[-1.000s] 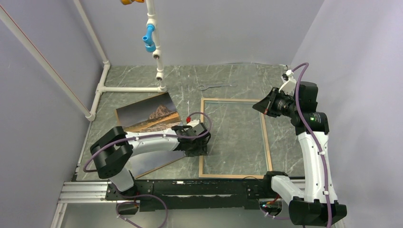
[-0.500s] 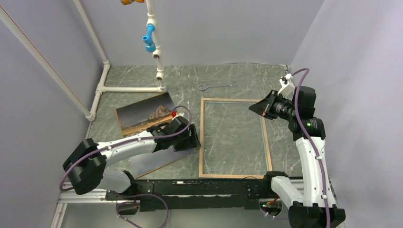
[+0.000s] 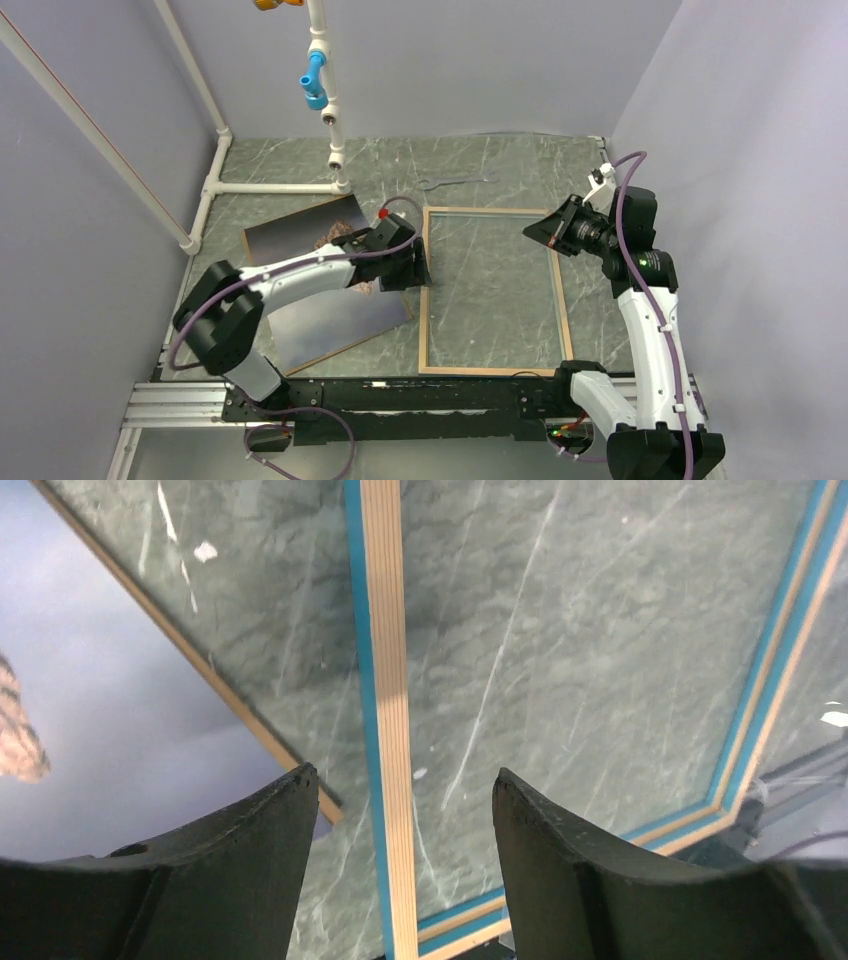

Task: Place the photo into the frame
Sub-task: Move the photo frame to the center of the board.

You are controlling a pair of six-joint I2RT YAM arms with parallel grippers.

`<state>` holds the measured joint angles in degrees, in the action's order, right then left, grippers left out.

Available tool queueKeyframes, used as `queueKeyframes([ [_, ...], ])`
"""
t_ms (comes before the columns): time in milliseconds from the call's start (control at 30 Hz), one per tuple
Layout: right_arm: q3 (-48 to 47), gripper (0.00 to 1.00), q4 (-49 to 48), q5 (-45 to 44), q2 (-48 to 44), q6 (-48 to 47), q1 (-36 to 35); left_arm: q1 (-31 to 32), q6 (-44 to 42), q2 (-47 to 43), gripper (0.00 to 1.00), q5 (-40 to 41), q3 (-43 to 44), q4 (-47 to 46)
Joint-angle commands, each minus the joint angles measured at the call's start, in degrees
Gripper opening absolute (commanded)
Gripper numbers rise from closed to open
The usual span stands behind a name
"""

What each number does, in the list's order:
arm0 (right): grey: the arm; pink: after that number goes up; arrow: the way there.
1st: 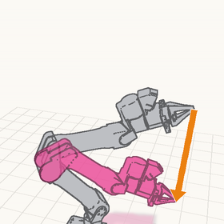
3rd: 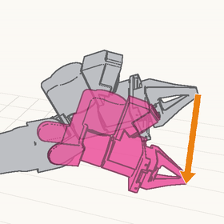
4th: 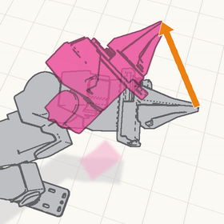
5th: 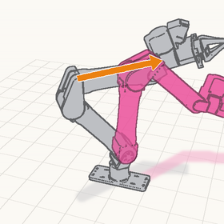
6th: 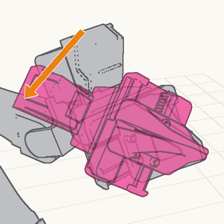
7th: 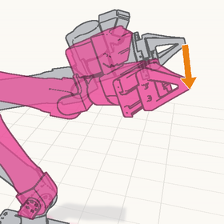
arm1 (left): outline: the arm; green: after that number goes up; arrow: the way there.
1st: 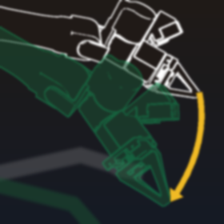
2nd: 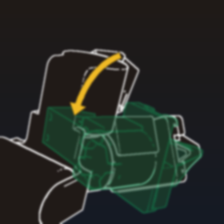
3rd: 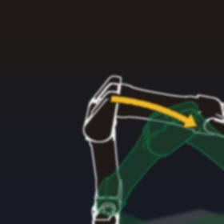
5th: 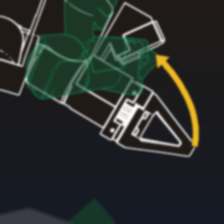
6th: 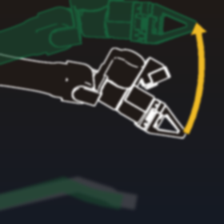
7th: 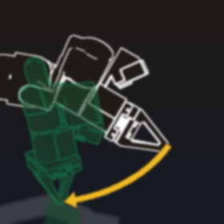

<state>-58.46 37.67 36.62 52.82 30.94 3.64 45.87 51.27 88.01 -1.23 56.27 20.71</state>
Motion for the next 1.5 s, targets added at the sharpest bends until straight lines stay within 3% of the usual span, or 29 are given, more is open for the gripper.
queueKeyframes([
  [0, -2.88, 0.0, 0.61, -3.86, -1.14, -0.66, 0.37, -0.07, -3.54, 6.51, 0.67, 1.06, 6.49, 4.65],
  [233, -2.76, 0.0, 1.64, -4.99, -1.4, -1.76, 0.32, -0.02, -5.87, 15.33, 0.61, 4.12, 13.35, 8.47],
  [333, -2.4, 0.0, 1.25, -4.14, -1.32, -2.03, 0.38, -0.02, -6.02, 17.33, 0.54, 3.93, 14.64, 8.52],
  [600, -2.19, 0.0, 0.6, -1.15, -0.31, -3.23, 0.32, -1.83, -1.94, 18.27, 0.07, 2.08, 12.73, 5.96],
  [700, -2.08, 0.0, 0.15, -0.71, -0.38, -3.13, 0.32, -3.29, 0.22, 17.95, 0.0, 0.77, 10.86, 3.86],
  [1267, -1.63, 0.0, -0.86, 1.18, -0.26, -2.78, 0.32, -5.69, 2.94, 18.47, 0.0, 0.1, 9.4, 0.29],
  [1367, -1.76, 0.0, -0.89, 1.15, -0.33, -2.75, 0.35, -5.65, 2.11, 16.71, 0.15, 0.02, 7.93, -1.18],
  [1467, -1.55, 0.0, -1.02, 1.17, -0.36, -2.7, 0.37, -5.62, 1.75, 14.21, 0.41, 0.28, 5.7, -2.87],
])
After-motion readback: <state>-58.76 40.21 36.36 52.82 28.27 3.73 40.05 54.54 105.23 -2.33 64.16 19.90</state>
